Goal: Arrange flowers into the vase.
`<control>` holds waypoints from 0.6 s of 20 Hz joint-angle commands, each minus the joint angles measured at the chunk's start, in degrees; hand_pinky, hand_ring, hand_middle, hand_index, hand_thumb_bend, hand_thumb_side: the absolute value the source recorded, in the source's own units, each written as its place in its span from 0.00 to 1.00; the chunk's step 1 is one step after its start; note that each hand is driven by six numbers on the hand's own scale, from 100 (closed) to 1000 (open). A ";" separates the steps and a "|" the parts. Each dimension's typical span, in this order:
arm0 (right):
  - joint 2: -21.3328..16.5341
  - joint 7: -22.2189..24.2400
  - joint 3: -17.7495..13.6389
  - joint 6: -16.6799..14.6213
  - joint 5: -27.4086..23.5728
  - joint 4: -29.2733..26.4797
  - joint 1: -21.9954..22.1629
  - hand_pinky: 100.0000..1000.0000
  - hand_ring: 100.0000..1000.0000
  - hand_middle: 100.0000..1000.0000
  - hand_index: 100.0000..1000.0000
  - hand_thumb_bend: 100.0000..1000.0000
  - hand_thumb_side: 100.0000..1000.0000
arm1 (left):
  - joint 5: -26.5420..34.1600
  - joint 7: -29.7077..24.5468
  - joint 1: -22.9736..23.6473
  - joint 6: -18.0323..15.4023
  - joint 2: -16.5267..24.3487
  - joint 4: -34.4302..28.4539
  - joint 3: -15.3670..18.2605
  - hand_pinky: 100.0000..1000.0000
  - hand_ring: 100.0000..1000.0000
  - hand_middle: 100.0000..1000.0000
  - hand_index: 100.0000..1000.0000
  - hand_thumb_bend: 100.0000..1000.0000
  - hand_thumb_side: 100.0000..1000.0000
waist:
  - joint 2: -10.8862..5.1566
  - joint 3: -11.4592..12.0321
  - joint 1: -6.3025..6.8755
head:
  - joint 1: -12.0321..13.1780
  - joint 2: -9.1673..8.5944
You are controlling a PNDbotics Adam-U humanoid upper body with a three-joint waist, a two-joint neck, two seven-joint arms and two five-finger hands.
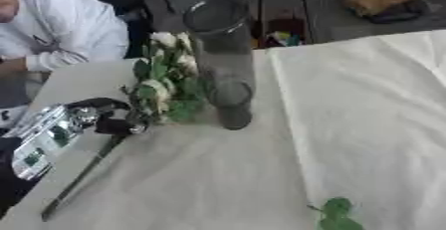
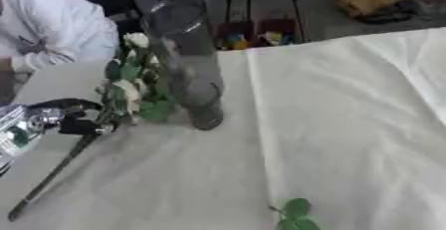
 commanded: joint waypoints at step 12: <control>-0.38 0.37 0.24 -0.18 -0.39 -1.00 -0.42 0.59 0.61 0.50 0.67 0.00 0.95 | -2.49 1.18 -2.09 -1.07 -0.48 4.86 1.49 0.90 0.93 0.98 1.00 0.26 0.80 | -0.62 -0.43 -0.10 | 0.45 -1.27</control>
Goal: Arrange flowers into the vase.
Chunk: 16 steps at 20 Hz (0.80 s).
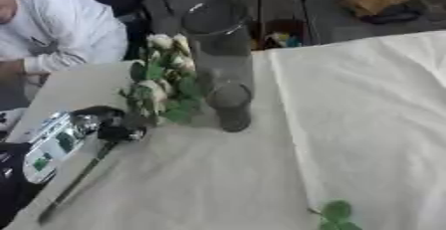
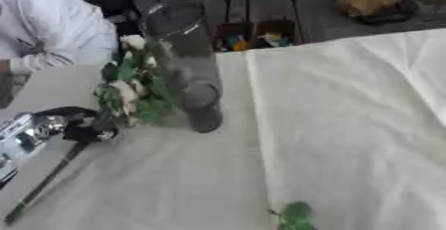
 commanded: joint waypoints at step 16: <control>-0.27 0.54 0.11 0.09 -0.45 -1.00 -0.08 0.59 0.61 0.50 0.66 0.00 0.95 | -5.62 1.52 -1.94 -1.64 0.38 1.11 0.40 0.81 0.81 0.85 0.98 0.00 0.74 | -0.82 -0.18 0.00 | 0.36 -1.12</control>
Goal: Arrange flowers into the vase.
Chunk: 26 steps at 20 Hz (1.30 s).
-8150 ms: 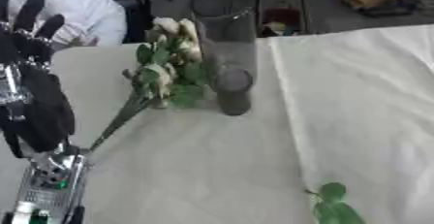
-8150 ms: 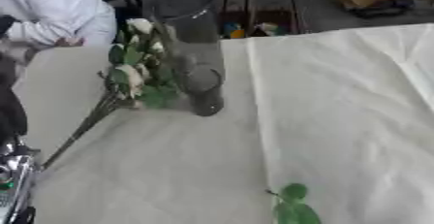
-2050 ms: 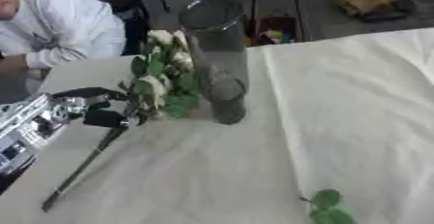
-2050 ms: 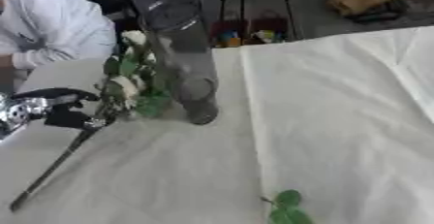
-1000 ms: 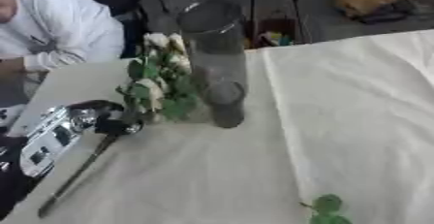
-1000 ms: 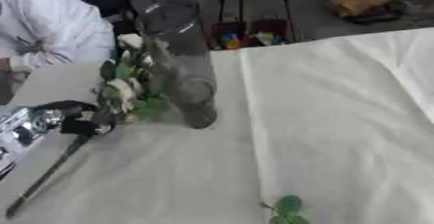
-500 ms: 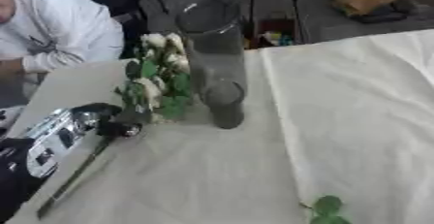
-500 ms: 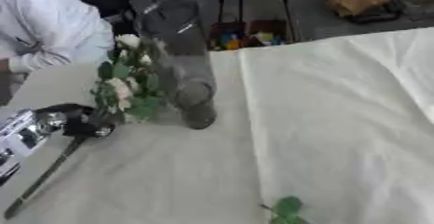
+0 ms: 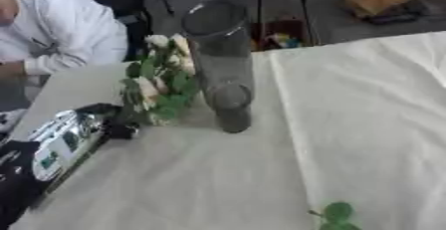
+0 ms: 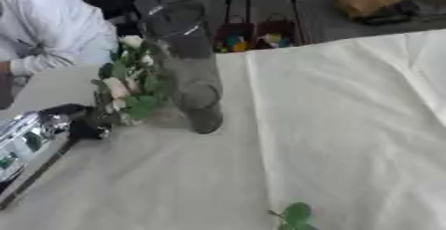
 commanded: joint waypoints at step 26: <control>-0.04 0.19 -0.07 0.19 -0.70 -1.00 -0.13 0.60 0.60 0.48 0.61 0.00 0.95 | -2.03 4.03 -2.49 -0.10 -0.65 2.68 0.13 0.00 0.00 0.00 0.19 0.00 0.55 | -0.71 -0.62 0.22 | 0.25 -0.78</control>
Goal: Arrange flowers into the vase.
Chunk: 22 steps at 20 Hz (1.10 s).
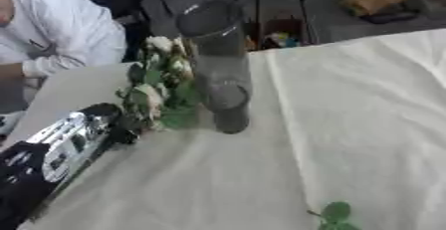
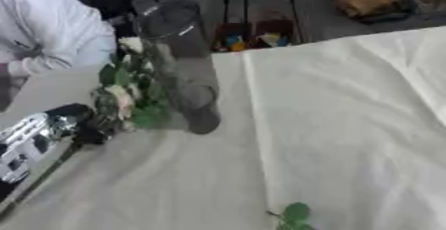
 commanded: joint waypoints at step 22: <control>-0.30 -0.59 -0.42 0.27 -0.61 -1.00 -0.21 0.60 0.60 0.48 0.60 0.00 0.96 | 9.38 18.17 0.20 -1.51 -1.72 1.15 4.36 0.00 0.00 0.00 0.00 0.00 0.28 | -0.96 0.33 -0.47 | 0.19 -1.22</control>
